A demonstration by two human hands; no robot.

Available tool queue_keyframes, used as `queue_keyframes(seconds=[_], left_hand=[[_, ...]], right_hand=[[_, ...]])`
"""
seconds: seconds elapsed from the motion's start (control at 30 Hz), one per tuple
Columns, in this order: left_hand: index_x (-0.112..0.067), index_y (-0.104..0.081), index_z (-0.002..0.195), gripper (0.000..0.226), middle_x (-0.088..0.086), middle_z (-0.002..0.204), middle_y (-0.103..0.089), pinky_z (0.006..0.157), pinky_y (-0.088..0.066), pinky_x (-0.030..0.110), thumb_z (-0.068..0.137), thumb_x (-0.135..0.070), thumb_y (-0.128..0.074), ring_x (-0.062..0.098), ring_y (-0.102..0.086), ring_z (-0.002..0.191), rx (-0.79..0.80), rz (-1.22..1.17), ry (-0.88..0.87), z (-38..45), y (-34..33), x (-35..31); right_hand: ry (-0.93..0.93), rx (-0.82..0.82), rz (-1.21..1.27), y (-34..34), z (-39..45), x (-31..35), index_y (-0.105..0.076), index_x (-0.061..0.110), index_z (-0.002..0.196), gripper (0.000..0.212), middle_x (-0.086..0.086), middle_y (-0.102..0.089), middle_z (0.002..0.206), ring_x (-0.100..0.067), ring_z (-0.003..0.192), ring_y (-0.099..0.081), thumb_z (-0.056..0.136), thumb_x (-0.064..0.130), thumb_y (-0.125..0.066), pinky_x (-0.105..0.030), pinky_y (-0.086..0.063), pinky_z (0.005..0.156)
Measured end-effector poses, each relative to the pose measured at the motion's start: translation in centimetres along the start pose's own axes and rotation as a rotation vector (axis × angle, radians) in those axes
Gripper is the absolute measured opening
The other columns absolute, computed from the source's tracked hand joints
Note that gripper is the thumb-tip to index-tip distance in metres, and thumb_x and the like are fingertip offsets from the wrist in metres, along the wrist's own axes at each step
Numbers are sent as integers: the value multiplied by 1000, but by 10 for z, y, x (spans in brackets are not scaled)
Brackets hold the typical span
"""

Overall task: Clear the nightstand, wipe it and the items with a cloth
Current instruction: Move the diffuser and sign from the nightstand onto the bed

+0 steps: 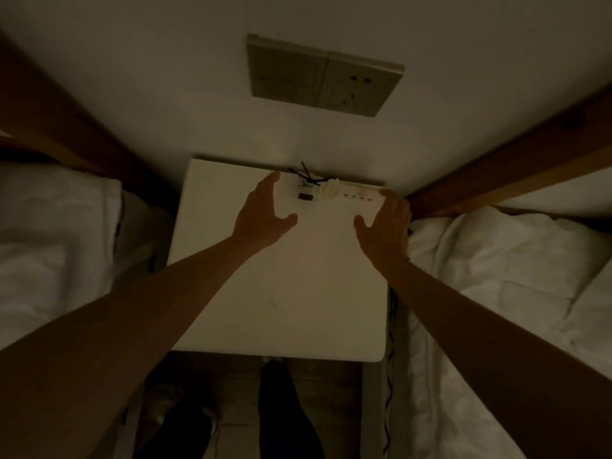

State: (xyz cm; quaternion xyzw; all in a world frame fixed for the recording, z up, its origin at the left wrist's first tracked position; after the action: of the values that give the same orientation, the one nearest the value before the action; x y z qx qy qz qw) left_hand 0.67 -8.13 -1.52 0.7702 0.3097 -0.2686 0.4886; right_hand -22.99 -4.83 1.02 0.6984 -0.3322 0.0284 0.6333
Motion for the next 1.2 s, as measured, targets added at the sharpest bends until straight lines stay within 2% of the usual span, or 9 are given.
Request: queue_keyframes(seconds=[0.17,0.33,0.43,0.57,0.73,0.9,0.97,1.07,1.2], left_hand=[[-22,-38,149,85,4,149,-48,100,-37,26,78,-29,-83,25,-47,135,-54,-67,-29,38,-25,-10],[-16,-52,137,70,6,137,-58,96,-47,29,77,-29,-85,24,-58,122,-100,-103,-77,49,-38,-9],[-14,-56,137,65,9,135,-58,96,-50,34,80,-28,-84,25,-59,119,-107,-80,-123,53,-37,-12],[-12,-62,132,47,11,134,-61,92,-43,21,88,-25,-76,26,-58,120,-136,-43,-162,59,-32,-19],[-2,-67,123,36,18,127,-65,100,-49,43,89,-10,-73,33,-61,117,-155,-112,-165,53,-27,-24],[4,-68,117,29,22,122,-67,101,-49,46,89,-1,-71,36,-62,115,-226,-181,-121,33,-5,-12],[5,-69,113,26,19,119,-68,102,-50,36,87,3,-71,33,-63,113,-263,-216,-127,18,12,-6],[7,-67,115,26,21,118,-67,89,-49,13,89,5,-68,28,-62,111,-292,-294,-71,-4,41,12],[2,-65,112,19,17,110,-65,91,-48,30,97,2,-53,23,-60,104,-368,-281,45,-39,88,45]], right_hand=[[48,-8,-27,2,44,-9,-38,21,148,68,-10,-34,152,-31,139,-32,89,21,-73,-38,-33,111],[117,205,59,-18,58,-23,-34,20,152,64,-11,-35,153,-29,139,-38,96,17,-65,-35,-37,109],[125,177,53,-26,54,-25,-44,20,145,50,-12,-42,145,-29,129,-48,98,16,-61,-30,-41,97],[105,137,91,-29,51,-27,-56,19,133,32,-14,-53,130,-30,115,-57,101,17,-57,-25,-39,85],[118,168,50,-26,43,-29,-59,18,133,31,-18,-57,121,-33,110,-58,103,24,-55,-32,-47,82],[172,174,66,-21,26,-20,-64,20,128,26,-14,-57,117,-25,103,-57,102,20,-57,-25,-40,79],[210,196,71,-21,17,-7,-65,19,126,26,-14,-58,117,-26,103,-59,101,17,-59,-23,-41,81],[290,229,78,-20,3,23,-67,16,126,27,-15,-60,119,-27,108,-60,99,15,-62,-18,-38,87],[411,279,70,-31,-22,77,-67,14,126,28,-17,-62,120,-28,109,-61,98,13,-64,-15,-37,86]])
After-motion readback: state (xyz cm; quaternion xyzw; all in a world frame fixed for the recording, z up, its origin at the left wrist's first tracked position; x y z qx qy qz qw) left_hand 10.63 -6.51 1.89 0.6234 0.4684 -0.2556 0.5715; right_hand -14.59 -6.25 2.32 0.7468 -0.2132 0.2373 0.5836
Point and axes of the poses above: each hand's wrist, its own z-axis towards the middle knuckle, its own y-axis out of the back of the hand, x = y × z, the point moved 3 cm from there along z, towards the middle knuckle
